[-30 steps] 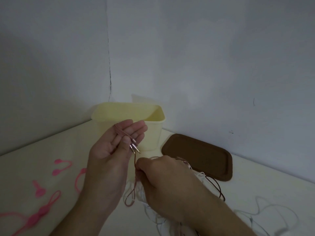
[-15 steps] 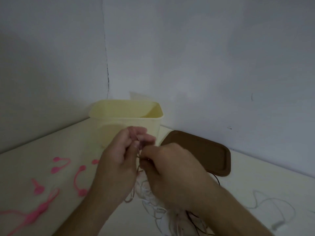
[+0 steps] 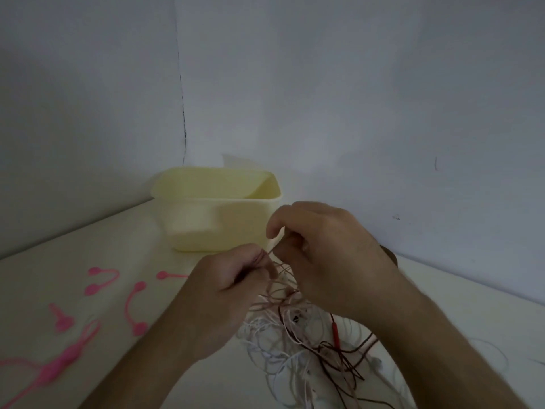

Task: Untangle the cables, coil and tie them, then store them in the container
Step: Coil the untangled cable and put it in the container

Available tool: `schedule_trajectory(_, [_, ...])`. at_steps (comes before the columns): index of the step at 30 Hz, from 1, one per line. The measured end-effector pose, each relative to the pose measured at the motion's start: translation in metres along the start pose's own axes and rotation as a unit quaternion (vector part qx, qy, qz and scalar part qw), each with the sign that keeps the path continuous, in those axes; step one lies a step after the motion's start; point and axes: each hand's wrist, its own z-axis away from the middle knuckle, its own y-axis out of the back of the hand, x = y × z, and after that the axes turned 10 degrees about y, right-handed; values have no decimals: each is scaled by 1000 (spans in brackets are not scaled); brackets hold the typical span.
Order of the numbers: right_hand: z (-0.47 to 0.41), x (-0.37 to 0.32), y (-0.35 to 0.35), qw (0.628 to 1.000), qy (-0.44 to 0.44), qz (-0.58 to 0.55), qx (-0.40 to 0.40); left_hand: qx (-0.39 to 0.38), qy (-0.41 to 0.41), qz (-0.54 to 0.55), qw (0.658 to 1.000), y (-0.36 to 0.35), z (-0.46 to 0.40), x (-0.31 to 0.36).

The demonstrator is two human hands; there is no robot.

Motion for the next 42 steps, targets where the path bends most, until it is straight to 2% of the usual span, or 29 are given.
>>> schedule_trajectory(2, [0,4,2,999,-15,-28,13,-22,19,20,999,1,0,4])
schedule_trajectory(4, [1,6,3,995,-43,-82,29,-65,65,140,986,5,-3,11])
schedule_trajectory(6, [2,10,5,984,-76,-152,62,-111,70,241,961,13,-8,22])
schedule_trajectory(9, [2,11,4,954,-130,-254,88,-177,24,384,906,18,-15,40])
schedule_trajectory(11, [1,8,0,949,-136,-273,76,-167,2,453,876,14,-22,52])
schedule_trajectory(13, [2,4,-7,959,-131,-248,44,-115,-7,491,863,5,-31,60])
schedule_trajectory(15, [3,0,-9,969,-134,-209,9,-66,-20,491,868,-4,-38,63])
schedule_trajectory(17, [2,0,-9,973,-143,-181,-22,-27,-25,451,892,-8,-46,58])
schedule_trajectory(22, [2,1,-2,988,-123,-71,-64,46,-37,188,980,-11,-49,28])
schedule_trajectory(24, [2,1,3,990,-115,-55,-68,53,-23,90,994,-9,-44,17])
schedule_trajectory(27, [2,5,10,990,-115,-42,-65,0,-11,16,1000,-8,-39,6])
schedule_trajectory(31, [3,13,13,988,-127,-90,-11,-86,57,134,986,0,-39,6])
schedule_trajectory(34, [3,13,12,985,-132,-114,17,-142,57,196,969,8,-38,6])
schedule_trajectory(39, [4,14,10,967,-189,-170,10,-75,46,274,958,10,-36,2])
schedule_trajectory(42, [5,18,18,963,-218,-158,-3,-27,45,308,950,9,-37,3])
